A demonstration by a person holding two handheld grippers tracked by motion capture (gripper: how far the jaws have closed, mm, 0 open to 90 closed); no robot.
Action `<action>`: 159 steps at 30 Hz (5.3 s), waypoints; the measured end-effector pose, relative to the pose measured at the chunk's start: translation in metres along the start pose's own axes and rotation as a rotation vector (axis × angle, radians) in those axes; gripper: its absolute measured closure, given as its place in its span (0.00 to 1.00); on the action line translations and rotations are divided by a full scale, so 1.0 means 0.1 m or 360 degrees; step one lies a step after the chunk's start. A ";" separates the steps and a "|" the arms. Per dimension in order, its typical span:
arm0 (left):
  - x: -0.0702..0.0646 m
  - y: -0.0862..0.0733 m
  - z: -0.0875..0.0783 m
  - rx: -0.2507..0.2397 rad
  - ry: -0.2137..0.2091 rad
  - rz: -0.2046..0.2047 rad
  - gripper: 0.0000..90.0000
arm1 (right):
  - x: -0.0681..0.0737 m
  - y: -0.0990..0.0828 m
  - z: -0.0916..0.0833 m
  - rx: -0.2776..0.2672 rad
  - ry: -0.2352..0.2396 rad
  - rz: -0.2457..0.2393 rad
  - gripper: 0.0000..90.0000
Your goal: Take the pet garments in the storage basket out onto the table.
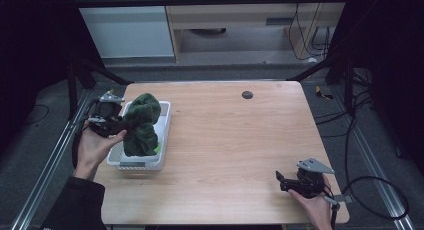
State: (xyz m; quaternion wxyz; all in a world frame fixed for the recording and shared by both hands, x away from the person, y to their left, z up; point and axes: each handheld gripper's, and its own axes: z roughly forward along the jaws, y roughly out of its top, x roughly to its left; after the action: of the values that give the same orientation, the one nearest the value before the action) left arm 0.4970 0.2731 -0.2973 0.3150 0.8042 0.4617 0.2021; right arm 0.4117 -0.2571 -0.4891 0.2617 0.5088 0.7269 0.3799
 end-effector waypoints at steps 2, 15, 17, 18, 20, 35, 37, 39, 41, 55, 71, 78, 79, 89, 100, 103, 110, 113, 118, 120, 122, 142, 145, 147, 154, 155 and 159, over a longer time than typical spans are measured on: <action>-0.04 0.01 -0.01 -0.0002 -0.0010 0.0019 0.81 | 0.00 0.00 0.00 -0.0003 -0.0004 -0.0004 0.08; -0.29 0.08 -0.03 -0.0026 -0.0104 0.0117 0.81 | -0.01 0.00 -0.02 -0.0014 -0.0011 0.0003 0.08; -0.33 0.09 -0.03 -0.0024 -0.0116 0.0133 0.81 | -0.01 0.00 -0.01 -0.0022 -0.0021 -0.0010 0.08; -0.35 0.09 -0.02 -0.0026 -0.0118 0.0145 0.81 | -0.01 0.00 -0.01 -0.0022 -0.0021 -0.0010 0.08; -0.40 0.11 -0.02 -0.0022 -0.0129 0.0171 0.81 | -0.02 0.00 -0.01 -0.0024 -0.0022 -0.0010 0.08; -0.76 0.16 0.15 0.0019 -0.0250 0.0325 0.81 | -0.03 0.00 -0.03 -0.0044 -0.0036 -0.0008 0.08; -0.81 0.16 0.19 0.0022 -0.0269 0.0330 0.81 | -0.03 0.00 -0.03 -0.0052 -0.0038 -0.0014 0.07; -0.85 0.16 0.23 0.0033 -0.0279 0.0348 0.81 | -0.04 0.00 -0.03 -0.0053 -0.0038 -0.0007 0.08; -0.89 0.16 0.28 0.0044 -0.0289 0.0349 0.81 | -0.04 0.00 -0.04 -0.0054 -0.0038 -0.0001 0.08; -1.15 0.14 0.54 0.0110 -0.0377 0.0429 0.81 | -0.05 0.00 -0.04 -0.0074 -0.0062 -0.0015 0.08; -1.40 0.11 0.81 0.0150 -0.0478 0.0471 0.81 | -0.06 0.01 -0.04 -0.0078 -0.0066 -0.0021 0.08; -1.51 0.11 0.91 0.0181 -0.0506 0.0512 0.81 | -0.06 0.01 -0.04 -0.0076 -0.0066 -0.0021 0.08; -1.53 0.10 0.92 0.0187 -0.0512 0.0516 0.81 | -0.06 0.01 -0.04 -0.0076 -0.0066 -0.0025 0.08; -1.71 0.08 1.07 0.0220 -0.0567 0.0556 0.81 | -0.06 0.01 -0.05 -0.0078 -0.0069 -0.0021 0.08; -1.85 0.02 1.21 0.0264 -0.0596 0.0589 0.81 | -0.06 0.01 -0.04 -0.0074 -0.0063 -0.0023 0.08; -1.88 -0.01 1.26 0.0275 -0.0595 0.0599 0.81 | -0.06 0.01 -0.04 -0.0069 -0.0061 -0.0025 0.08; -1.91 -0.09 1.41 0.0300 -0.0582 0.0604 0.78 | -0.05 0.00 -0.03 -0.0060 -0.0055 -0.0024 0.08; -1.89 -0.11 1.46 0.0313 -0.0589 0.0592 0.77 | -0.05 0.00 -0.03 -0.0059 -0.0054 -0.0025 0.08; -1.88 -0.14 1.52 0.0334 -0.0588 0.0586 0.74 | -0.06 0.00 -0.02 -0.0059 -0.0057 -0.0036 0.08; -1.88 -0.15 1.53 0.0334 -0.0583 0.0592 0.72 | -0.06 0.00 -0.02 -0.0059 -0.0058 -0.0039 0.08; -1.89 -0.15 1.54 0.0331 -0.0578 0.0600 0.70 | -0.06 0.00 -0.02 -0.0057 -0.0057 -0.0040 0.08; -1.85 -0.19 1.45 0.0208 -0.0558 0.0591 0.33 | -0.06 -0.01 -0.02 -0.0043 -0.0052 -0.0031 0.08; -1.83 -0.19 1.41 0.0182 -0.0555 0.0583 0.31 | -0.06 -0.01 -0.01 -0.0043 -0.0052 -0.0029 0.08; -1.82 -0.20 1.37 0.0159 -0.0548 0.0579 0.30 | -0.06 -0.01 -0.01 -0.0043 -0.0050 -0.0030 0.08; -1.78 -0.20 1.23 0.0036 -0.0548 0.0538 0.29 | -0.06 -0.01 -0.02 -0.0039 -0.0053 -0.0016 0.08; -1.77 -0.21 1.21 0.0015 -0.0547 0.0527 0.29 | -0.06 -0.01 -0.02 -0.0039 -0.0053 -0.0016 0.08; -1.70 -0.25 1.15 -0.0034 -0.0539 0.0476 0.29 | -0.06 -0.01 -0.02 -0.0047 -0.0055 -0.0025 0.08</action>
State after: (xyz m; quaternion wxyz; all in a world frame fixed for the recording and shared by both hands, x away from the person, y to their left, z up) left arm 0.4692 0.0976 -0.4030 0.3631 0.8828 0.2756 0.1137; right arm 0.4120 -0.2638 -0.4888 0.2846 0.5057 0.7205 0.3798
